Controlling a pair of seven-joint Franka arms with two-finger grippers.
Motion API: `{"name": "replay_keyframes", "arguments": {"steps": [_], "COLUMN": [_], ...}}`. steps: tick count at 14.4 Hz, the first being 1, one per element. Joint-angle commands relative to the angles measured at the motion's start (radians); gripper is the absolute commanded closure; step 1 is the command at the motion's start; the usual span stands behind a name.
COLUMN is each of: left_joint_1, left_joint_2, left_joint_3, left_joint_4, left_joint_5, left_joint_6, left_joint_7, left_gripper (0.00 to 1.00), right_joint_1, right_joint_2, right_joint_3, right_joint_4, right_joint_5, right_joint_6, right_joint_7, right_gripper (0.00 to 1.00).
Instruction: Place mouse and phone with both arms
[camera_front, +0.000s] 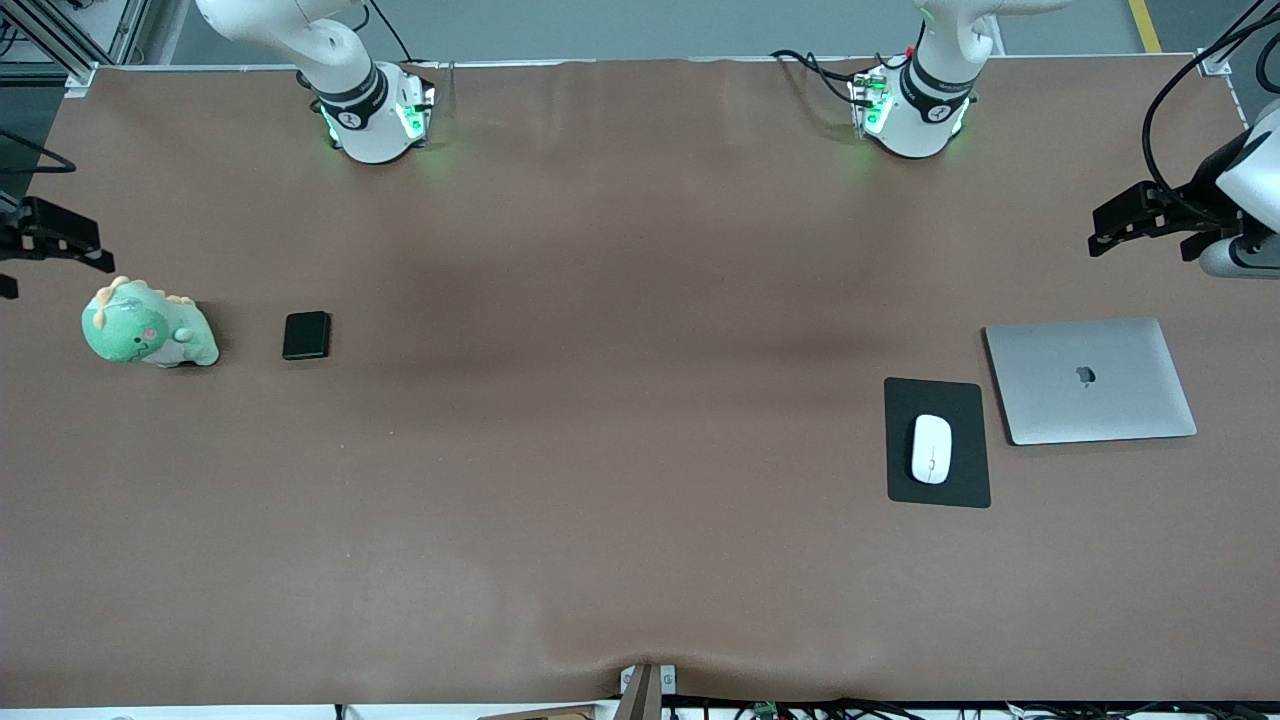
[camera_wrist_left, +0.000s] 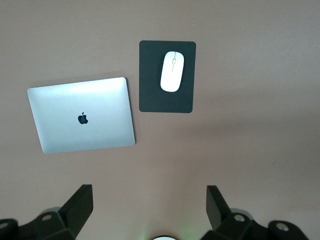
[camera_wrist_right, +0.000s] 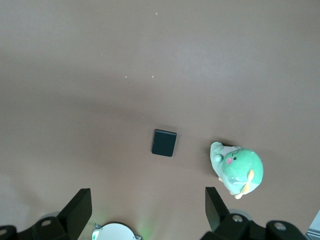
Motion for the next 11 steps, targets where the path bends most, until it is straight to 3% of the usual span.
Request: {"name": "replay_keyframes", "arguments": {"steps": [1, 3, 6, 9, 10, 11], "left_joint_1": [-0.005, -0.005, -0.005, -0.005, -0.005, -0.005], "left_joint_2": [-0.011, -0.011, -0.011, -0.011, -0.011, -0.011], "left_joint_3": [0.012, 0.011, 0.011, 0.012, 0.012, 0.012], "left_joint_4": [-0.016, -0.016, -0.016, -0.016, -0.016, -0.016], "left_joint_5": [-0.020, -0.020, -0.018, -0.018, -0.018, -0.018], "left_joint_6": [0.009, 0.009, 0.009, 0.009, 0.009, 0.009], "left_joint_7": [0.012, 0.012, 0.012, 0.012, 0.012, 0.012], "left_gripper": [0.00, 0.00, 0.00, 0.00, 0.00, 0.00], "right_joint_1": [-0.003, -0.101, -0.211, -0.417, -0.451, -0.460], "right_joint_2": [-0.042, -0.054, -0.113, -0.190, -0.203, -0.231], "right_joint_3": [0.017, 0.105, 0.367, 0.649, 0.705, 0.719], "right_joint_4": [0.003, 0.013, -0.019, -0.128, -0.154, -0.200], "right_joint_5": [0.011, 0.016, -0.108, -0.128, -0.163, -0.198], "right_joint_6": [-0.008, -0.024, -0.122, -0.123, -0.122, -0.113], "right_joint_7": [0.016, 0.012, 0.042, 0.259, 0.289, 0.292], "right_gripper": [0.00, 0.00, 0.00, 0.00, 0.00, 0.00]}}
